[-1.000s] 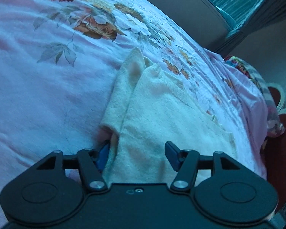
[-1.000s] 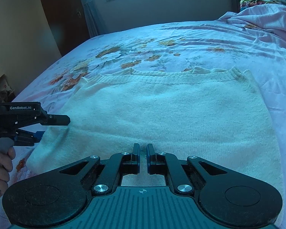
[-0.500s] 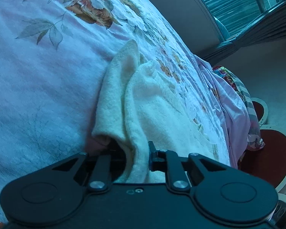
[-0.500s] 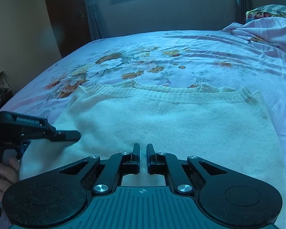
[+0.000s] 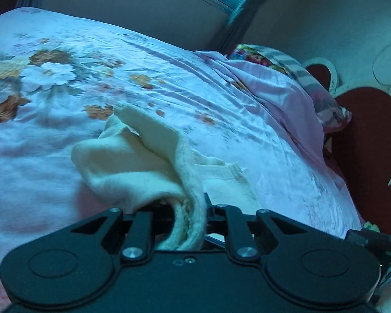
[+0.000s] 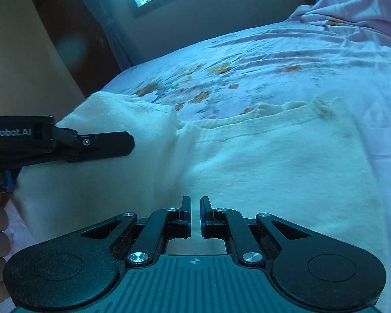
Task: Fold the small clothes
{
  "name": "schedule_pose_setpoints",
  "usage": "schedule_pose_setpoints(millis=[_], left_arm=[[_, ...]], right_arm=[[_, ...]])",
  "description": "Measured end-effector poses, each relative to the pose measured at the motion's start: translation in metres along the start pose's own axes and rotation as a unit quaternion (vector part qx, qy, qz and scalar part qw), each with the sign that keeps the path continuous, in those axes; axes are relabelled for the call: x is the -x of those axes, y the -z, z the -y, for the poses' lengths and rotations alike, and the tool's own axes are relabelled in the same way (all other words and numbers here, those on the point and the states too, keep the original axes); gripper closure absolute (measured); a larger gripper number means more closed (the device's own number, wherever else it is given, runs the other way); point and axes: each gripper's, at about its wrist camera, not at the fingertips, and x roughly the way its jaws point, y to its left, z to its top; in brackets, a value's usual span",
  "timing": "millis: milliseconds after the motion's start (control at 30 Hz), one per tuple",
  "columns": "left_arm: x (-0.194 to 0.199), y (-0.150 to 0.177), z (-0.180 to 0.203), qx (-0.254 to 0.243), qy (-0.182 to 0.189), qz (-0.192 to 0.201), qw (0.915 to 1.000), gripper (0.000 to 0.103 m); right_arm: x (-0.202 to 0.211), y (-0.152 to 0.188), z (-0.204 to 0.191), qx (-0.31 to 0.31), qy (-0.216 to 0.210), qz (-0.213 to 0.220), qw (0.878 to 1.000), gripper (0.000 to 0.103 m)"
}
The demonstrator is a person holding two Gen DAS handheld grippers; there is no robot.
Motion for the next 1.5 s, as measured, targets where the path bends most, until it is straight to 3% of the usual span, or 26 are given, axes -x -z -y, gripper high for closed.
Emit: schedule_pose_setpoints(millis=[133, 267, 467, 567, 600, 633, 667, 700, 733, 867, 900, 933, 1000, 1067, 1167, 1500], left_arm=[[-0.045, 0.024, 0.051, -0.028, -0.002, -0.043, 0.9987, 0.089], [-0.079, 0.042, 0.089, -0.05, -0.014, -0.096, 0.994, 0.077], [-0.059, 0.026, 0.115, -0.056, 0.037, -0.086, 0.994, 0.072], [-0.048, 0.02, 0.121, -0.069, 0.025, -0.071, 0.9947, 0.069], [-0.044, 0.021, 0.117, -0.071, 0.018, -0.068, 0.995, 0.069], [-0.04, 0.022, 0.113, -0.076, 0.004, -0.063, 0.9951, 0.069], [-0.037, 0.023, 0.107, -0.078, -0.012, -0.06, 0.9951, 0.067], [-0.032, 0.026, 0.098, -0.075, -0.024, -0.058, 0.9952, 0.067], [-0.028, 0.03, 0.089, -0.069, -0.034, -0.059, 0.9953, 0.067], [-0.008, 0.052, 0.049, -0.047, -0.075, -0.062, 0.9941, 0.067], [-0.004, 0.057, 0.041, -0.043, -0.081, -0.059, 0.994, 0.067], [-0.001, 0.063, 0.034, -0.037, -0.089, -0.057, 0.9937, 0.067], [0.0, 0.072, 0.021, -0.019, -0.094, -0.066, 0.9932, 0.067], [-0.004, 0.082, 0.014, -0.005, -0.082, -0.079, 0.9935, 0.067], [-0.012, 0.094, 0.02, -0.028, -0.074, -0.089, 0.9928, 0.067], [-0.012, 0.1, 0.014, -0.03, -0.059, -0.081, 0.9945, 0.066]], right_arm=[[0.04, 0.001, 0.046, -0.045, 0.014, -0.001, 0.999, 0.097], [0.067, 0.009, 0.083, -0.09, 0.007, -0.005, 0.996, 0.097], [0.092, 0.021, 0.098, -0.123, -0.027, 0.001, 0.992, 0.097], [0.096, 0.026, 0.102, -0.139, -0.029, 0.0, 0.99, 0.096], [0.098, 0.028, 0.103, -0.143, -0.031, 0.0, 0.989, 0.092], [0.101, 0.03, 0.105, -0.148, -0.031, 0.002, 0.989, 0.065], [0.106, 0.032, 0.105, -0.152, -0.026, 0.006, 0.988, 0.044], [0.111, 0.034, 0.106, -0.158, -0.019, 0.015, 0.987, 0.013], [0.118, 0.035, 0.106, -0.165, -0.014, 0.028, 0.986, 0.009], [0.13, 0.031, 0.1, -0.168, -0.018, 0.045, 0.985, 0.01], [0.13, 0.028, 0.096, -0.159, -0.014, 0.053, 0.986, 0.022], [0.13, 0.025, 0.091, -0.147, -0.011, 0.055, 0.987, 0.043], [0.118, 0.02, 0.082, -0.127, -0.001, 0.04, 0.991, 0.06], [0.1, 0.018, 0.08, -0.126, 0.01, 0.023, 0.992, 0.06], [0.08, 0.018, 0.087, -0.162, -0.007, 0.005, 0.987, 0.059], [0.035, -0.01, 0.094, -0.167, -0.005, 0.021, 0.986, 0.06]])
